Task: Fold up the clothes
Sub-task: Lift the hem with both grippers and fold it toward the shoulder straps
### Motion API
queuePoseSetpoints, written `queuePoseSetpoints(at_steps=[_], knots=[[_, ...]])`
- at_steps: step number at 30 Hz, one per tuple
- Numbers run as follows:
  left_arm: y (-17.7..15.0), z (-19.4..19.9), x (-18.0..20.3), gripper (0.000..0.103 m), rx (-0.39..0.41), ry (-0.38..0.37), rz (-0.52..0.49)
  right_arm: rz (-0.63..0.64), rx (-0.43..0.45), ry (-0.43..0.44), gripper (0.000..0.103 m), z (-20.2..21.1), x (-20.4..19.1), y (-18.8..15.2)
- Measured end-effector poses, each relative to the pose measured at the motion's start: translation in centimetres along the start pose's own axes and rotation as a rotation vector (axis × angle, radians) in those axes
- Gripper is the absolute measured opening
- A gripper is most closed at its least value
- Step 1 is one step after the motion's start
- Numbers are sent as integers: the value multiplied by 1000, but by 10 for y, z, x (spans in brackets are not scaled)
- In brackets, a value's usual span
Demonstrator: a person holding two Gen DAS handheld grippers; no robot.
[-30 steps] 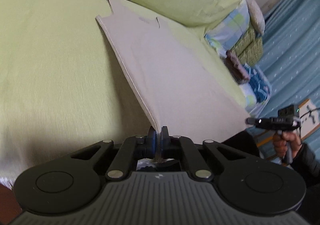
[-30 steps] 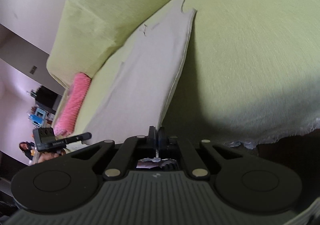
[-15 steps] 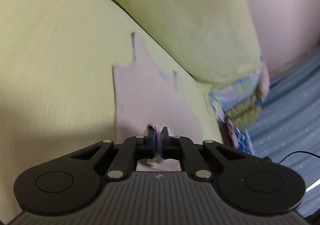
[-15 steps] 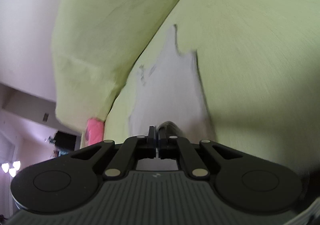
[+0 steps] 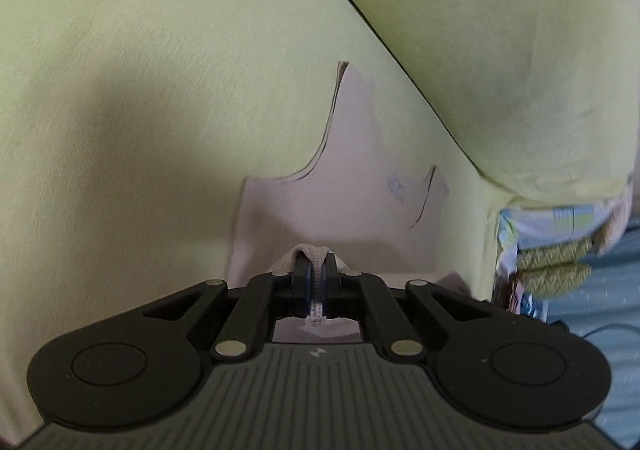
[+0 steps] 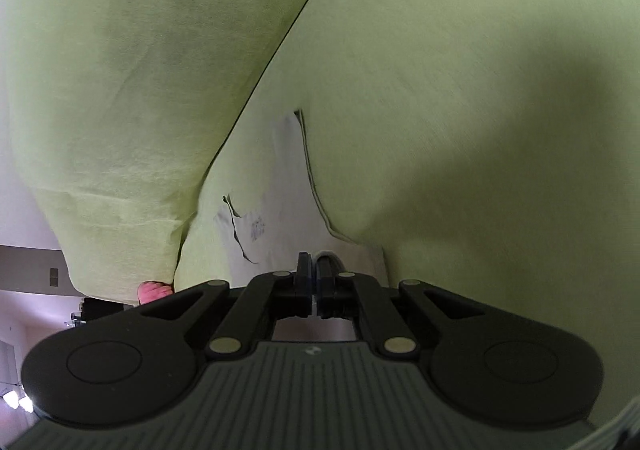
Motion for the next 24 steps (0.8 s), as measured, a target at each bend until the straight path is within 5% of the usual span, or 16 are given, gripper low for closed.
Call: queuePoseSetpoints(at_steps=[6, 13, 24], knots=[[32, -5, 22, 0, -22, 54, 28, 10, -67, -66, 1, -15, -20, 24], [62, -33, 18, 0, -64, 21, 56, 67, -86, -156, 1, -37, -33, 51], [99, -59, 17, 0, -144, -34, 43, 65, 19, -257, 1, -56, -36, 70]])
Point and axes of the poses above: each gripper's, at about its wrist camera, not at the fingertips, and z roughly against the way its jaws point, x to its right, y to its top, the point moved 10 cm from there along -z, roughly the way its jaws point, and after that the axes turned 15 degrees about y, right-handed, at the moved point
